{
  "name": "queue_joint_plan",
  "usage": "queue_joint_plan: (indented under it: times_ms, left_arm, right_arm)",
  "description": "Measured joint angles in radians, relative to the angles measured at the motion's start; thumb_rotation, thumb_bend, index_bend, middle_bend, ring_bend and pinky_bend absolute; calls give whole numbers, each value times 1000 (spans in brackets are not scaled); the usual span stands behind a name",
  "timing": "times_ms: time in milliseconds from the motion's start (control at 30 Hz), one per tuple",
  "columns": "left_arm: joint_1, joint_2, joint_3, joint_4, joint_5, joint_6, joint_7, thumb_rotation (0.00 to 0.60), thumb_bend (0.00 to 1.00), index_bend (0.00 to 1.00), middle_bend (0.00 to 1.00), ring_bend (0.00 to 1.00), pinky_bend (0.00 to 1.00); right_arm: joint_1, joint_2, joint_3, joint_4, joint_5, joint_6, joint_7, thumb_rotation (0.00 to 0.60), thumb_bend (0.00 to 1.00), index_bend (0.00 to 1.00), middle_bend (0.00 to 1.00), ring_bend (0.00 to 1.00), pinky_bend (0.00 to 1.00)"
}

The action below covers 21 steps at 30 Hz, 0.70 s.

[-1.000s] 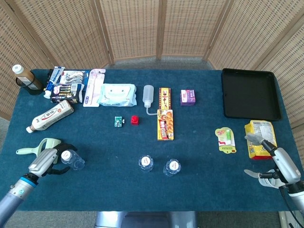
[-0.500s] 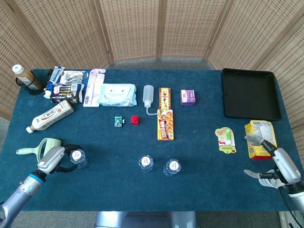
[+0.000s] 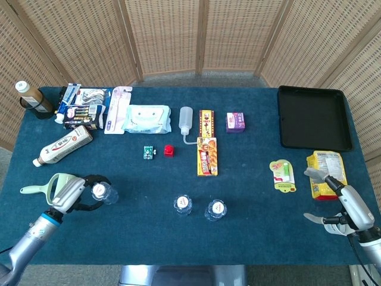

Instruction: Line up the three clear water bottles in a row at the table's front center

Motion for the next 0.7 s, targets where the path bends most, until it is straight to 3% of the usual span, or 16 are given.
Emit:
queue_joint_plan:
  times_ms: [367, 700]
  left_arm:
    - [-121, -120, -22, 42, 24, -91, -88, 600, 323, 583, 496, 371, 499]
    - [-173, -165, -23, 46, 27, -112, -99, 600, 320, 583, 495, 371, 499]
  right_arm:
    - [-10, -9, 8, 28, 32, -17, -10, 600, 106, 150, 224, 231, 281]
    - [-25, -30, 16, 71, 51, -17, 3, 600, 107, 150, 224, 231, 281]
